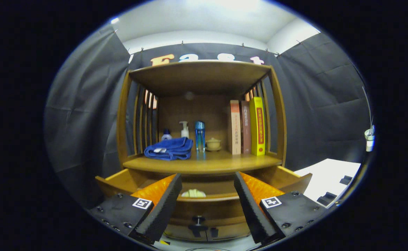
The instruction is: Pull open the drawer, take out the items inside it, and place them on the countertop above the cabinet.
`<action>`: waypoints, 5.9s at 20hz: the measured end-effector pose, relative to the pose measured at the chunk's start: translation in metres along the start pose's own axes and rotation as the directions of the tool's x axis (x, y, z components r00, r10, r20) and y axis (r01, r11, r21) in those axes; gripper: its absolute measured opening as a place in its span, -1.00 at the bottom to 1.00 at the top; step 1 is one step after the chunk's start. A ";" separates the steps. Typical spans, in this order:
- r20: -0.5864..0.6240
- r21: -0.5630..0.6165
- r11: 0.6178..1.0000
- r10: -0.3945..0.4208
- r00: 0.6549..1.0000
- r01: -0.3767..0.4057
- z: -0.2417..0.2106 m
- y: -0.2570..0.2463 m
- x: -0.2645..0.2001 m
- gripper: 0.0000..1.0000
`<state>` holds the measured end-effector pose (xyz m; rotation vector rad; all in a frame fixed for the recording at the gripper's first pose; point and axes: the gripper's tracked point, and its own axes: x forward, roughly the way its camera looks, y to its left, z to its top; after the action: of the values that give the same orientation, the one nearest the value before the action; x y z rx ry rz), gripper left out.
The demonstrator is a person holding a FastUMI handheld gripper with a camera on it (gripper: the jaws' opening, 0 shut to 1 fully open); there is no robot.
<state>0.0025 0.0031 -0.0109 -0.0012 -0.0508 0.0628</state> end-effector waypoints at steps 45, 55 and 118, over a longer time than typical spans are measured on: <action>-0.804 -0.003 0.984 0.103 0.586 -0.178 -0.247 0.063 0.120 -0.49; -0.749 0.016 0.983 0.132 0.649 -0.182 -0.219 0.069 0.117 -0.60; -0.618 0.001 0.999 0.040 0.785 -0.051 -0.133 0.039 0.287 -0.13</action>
<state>0.2928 0.0599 -0.1293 -0.0393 0.6154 0.1084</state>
